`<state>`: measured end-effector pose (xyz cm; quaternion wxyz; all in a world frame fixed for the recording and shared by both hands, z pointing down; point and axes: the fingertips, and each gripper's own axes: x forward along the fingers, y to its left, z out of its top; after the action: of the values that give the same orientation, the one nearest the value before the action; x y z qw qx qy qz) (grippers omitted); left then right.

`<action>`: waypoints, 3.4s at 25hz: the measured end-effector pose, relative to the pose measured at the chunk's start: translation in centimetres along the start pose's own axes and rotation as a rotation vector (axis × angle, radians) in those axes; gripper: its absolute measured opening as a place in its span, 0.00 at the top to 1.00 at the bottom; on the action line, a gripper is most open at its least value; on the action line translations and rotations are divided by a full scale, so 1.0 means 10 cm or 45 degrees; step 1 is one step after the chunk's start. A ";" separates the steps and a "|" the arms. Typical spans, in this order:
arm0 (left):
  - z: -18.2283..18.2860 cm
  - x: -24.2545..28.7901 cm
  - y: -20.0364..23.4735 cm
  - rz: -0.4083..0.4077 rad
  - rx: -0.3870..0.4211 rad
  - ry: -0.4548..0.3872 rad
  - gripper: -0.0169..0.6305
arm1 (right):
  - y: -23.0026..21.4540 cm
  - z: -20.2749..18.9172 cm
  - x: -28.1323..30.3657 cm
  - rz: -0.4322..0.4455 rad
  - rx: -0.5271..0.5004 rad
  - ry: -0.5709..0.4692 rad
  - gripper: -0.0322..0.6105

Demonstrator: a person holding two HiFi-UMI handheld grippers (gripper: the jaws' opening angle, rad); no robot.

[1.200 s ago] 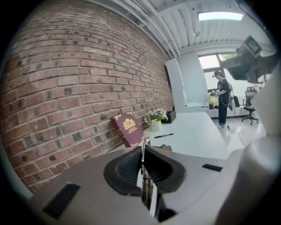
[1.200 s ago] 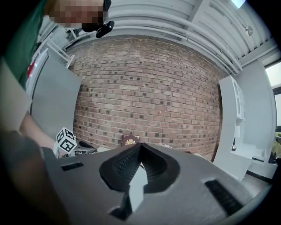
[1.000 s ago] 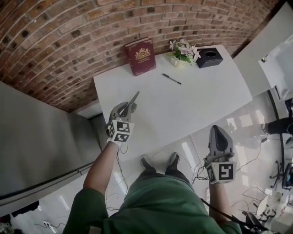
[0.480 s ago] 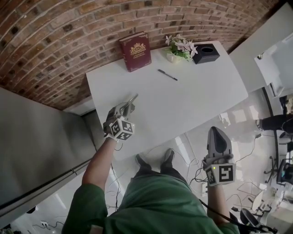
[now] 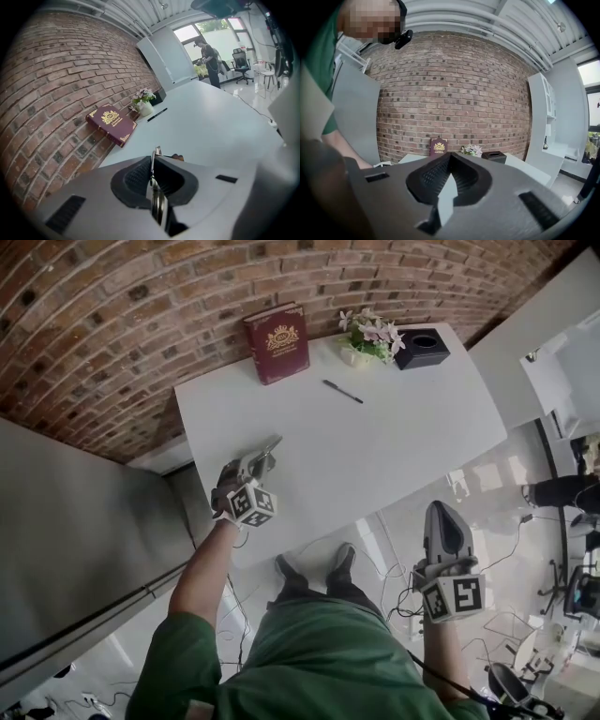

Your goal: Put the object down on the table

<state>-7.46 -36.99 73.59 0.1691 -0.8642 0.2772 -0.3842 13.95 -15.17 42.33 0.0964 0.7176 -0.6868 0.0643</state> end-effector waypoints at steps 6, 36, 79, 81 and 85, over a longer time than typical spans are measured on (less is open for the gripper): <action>-0.04 0.01 -0.06 0.001 -0.001 -0.001 0.95 | 0.05 -0.05 -0.06 0.005 0.023 -0.002 0.95; 0.35 -1.03 0.25 0.236 -0.255 -0.040 0.73 | 0.16 0.03 0.08 0.263 -0.010 -0.094 0.95; 2.48 -3.17 0.59 0.670 -0.992 -0.573 0.93 | -0.20 0.68 0.25 0.559 -0.133 -0.387 0.95; 2.47 -3.17 0.59 0.663 -0.978 -0.583 0.93 | -0.17 0.68 0.23 0.556 -0.142 -0.382 0.95; 2.48 -3.15 0.59 0.654 -0.935 -0.606 0.93 | -0.15 0.70 0.20 0.548 -0.158 -0.403 0.95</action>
<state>-8.06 -20.48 36.61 0.0018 -0.8342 0.5514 0.0001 15.25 -18.67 35.88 0.0158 0.5491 -0.8325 -0.0718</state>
